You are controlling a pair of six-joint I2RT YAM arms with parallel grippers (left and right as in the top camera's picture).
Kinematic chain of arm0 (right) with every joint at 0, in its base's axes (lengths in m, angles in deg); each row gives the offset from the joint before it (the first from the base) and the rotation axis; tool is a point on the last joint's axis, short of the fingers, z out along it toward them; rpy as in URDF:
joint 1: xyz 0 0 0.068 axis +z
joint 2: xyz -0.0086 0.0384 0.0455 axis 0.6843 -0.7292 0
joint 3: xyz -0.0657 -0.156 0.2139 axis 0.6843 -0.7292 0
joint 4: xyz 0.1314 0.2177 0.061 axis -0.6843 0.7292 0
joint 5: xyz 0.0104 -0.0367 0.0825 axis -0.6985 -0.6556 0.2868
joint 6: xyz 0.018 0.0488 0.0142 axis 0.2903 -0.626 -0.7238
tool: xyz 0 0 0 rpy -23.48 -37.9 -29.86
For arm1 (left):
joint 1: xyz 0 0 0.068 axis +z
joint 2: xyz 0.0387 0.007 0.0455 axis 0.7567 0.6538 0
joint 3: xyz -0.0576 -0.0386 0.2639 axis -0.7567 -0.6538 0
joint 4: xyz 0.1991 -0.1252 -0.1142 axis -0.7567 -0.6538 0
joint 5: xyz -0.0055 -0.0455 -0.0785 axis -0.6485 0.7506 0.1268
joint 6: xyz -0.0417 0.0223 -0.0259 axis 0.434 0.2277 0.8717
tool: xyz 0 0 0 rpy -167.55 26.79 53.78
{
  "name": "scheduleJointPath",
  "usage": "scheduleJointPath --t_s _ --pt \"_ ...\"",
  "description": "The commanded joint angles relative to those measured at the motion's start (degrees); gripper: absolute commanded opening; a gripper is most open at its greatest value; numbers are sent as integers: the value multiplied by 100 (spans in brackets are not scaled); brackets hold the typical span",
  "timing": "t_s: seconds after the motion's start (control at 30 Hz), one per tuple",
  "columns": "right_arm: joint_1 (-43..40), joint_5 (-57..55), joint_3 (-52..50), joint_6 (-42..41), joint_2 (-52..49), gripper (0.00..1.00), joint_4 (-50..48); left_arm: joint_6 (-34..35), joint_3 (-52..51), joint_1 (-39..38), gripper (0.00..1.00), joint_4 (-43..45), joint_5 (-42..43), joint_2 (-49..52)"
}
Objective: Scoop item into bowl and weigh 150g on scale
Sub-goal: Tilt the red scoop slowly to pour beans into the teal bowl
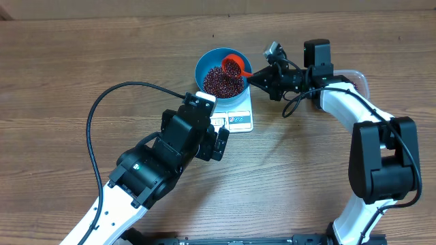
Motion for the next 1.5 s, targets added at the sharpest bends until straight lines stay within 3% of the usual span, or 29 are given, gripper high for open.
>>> scheduleJointPath --t_s 0.0,0.73,0.97,1.47 --pt "42 -83 46 -9 -50 4 9 76 2 37 100 20 -70 28" --pt "96 -225 46 -35 -48 4 7 76 2 37 100 20 -70 28" --pt "96 -221 46 -1534 -48 4 9 76 2 37 100 20 -70 28" --pt "96 -35 46 -1543 -48 4 44 76 2 37 100 20 -70 28"
